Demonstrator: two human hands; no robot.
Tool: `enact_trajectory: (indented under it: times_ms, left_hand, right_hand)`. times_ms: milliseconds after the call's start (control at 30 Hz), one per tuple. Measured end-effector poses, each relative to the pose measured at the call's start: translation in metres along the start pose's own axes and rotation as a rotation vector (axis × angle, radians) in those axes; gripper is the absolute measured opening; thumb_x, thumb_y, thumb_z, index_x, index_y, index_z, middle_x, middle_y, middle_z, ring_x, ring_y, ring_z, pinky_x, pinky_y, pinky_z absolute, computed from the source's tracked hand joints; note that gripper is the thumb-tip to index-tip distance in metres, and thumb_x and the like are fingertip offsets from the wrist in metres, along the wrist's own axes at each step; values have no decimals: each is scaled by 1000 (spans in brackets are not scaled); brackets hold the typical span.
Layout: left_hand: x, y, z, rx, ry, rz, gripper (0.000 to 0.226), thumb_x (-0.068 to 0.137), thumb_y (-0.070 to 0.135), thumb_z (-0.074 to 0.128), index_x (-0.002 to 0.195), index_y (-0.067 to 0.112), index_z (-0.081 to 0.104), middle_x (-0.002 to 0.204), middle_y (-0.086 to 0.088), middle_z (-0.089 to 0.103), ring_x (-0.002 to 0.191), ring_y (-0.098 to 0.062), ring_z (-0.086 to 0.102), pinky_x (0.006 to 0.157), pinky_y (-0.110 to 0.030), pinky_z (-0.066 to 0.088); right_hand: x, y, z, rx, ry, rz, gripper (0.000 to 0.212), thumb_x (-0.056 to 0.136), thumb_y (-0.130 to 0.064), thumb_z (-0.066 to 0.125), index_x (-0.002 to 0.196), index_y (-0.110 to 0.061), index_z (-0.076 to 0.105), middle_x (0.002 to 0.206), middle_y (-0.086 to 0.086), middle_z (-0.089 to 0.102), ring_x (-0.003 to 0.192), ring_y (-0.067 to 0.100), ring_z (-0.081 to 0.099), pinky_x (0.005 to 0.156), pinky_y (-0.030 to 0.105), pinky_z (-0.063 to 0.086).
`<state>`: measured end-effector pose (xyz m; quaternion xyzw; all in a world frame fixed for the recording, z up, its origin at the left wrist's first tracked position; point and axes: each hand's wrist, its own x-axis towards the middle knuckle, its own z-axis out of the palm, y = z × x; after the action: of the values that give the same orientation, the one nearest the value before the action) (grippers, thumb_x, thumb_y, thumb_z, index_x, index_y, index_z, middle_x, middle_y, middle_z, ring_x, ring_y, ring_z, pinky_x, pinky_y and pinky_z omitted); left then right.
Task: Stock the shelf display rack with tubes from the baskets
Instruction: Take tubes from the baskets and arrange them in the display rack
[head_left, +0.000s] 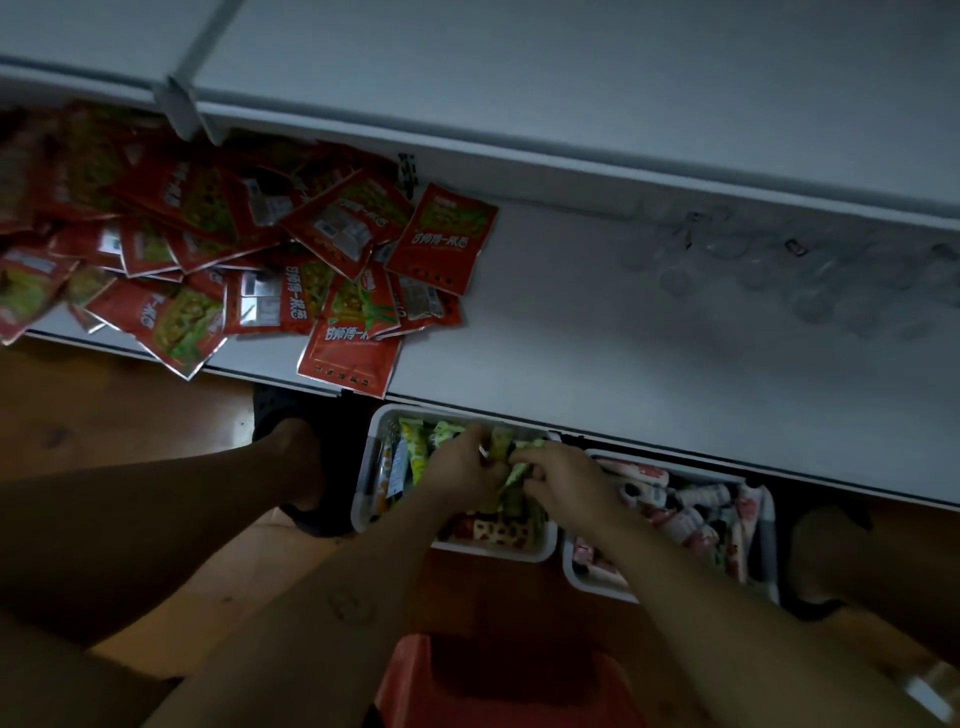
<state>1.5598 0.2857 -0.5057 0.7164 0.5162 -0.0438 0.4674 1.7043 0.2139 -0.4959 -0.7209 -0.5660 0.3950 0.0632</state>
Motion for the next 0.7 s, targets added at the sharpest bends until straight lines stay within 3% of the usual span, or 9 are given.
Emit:
enact_trajectory:
  times_ms: [100,233,367,467,600,633,700]
  left_hand:
    - [-11,11,-20,-14,96,35,26,92,33,56,113,18,52,80,-4,64,75,-26,62,62,-30,46]
    - [-28,32,-57,-66,186,17,32,97,48,43,109,19,49,80,-7,63,76,-31,62,65,-36,46]
    - [-55,57,-97,-51,221,110,25,98,40,45,110,18,46,82,-9,61,78,-33,61,66,-39,48]
    - [-79,80,-131,74,250,201,26,94,37,56,111,18,52,93,2,59,82,-18,58,65,-29,44]
    - [-109,119,-174,205,367,328,23,87,24,67,92,26,45,76,16,51,67,-5,49,51,-13,32]
    - [-116,129,-184,221,386,365,24,87,21,66,93,27,44,77,16,53,69,-7,52,52,-12,35]
    - [-128,149,-202,239,408,433,21,88,21,63,100,24,46,83,8,61,73,-13,60,58,-26,50]
  right_hand:
    - [-8,-14,-14,93,79,-21,24,87,-26,65,109,-28,70,91,-5,60,82,14,55,67,26,41]
    - [-16,-40,-39,203,225,-41,26,82,-33,71,102,-17,71,94,1,52,85,17,54,76,31,47]
    - [-26,-63,-72,331,295,-62,37,83,-39,71,75,-4,60,70,8,54,60,14,47,56,26,34]
    - [-41,-85,-98,496,316,-141,14,84,-35,71,85,-23,63,76,-3,62,65,11,56,59,25,42]
    - [-63,-115,-126,527,355,-252,10,87,-30,69,90,-26,60,78,-7,60,64,10,54,58,25,41]
    - [-68,-121,-133,525,370,-274,10,87,-30,68,92,-25,61,78,-6,61,64,11,55,57,25,42]
    - [-75,-133,-150,527,415,-311,9,87,-32,68,90,-25,62,77,-1,63,63,15,57,54,26,45]
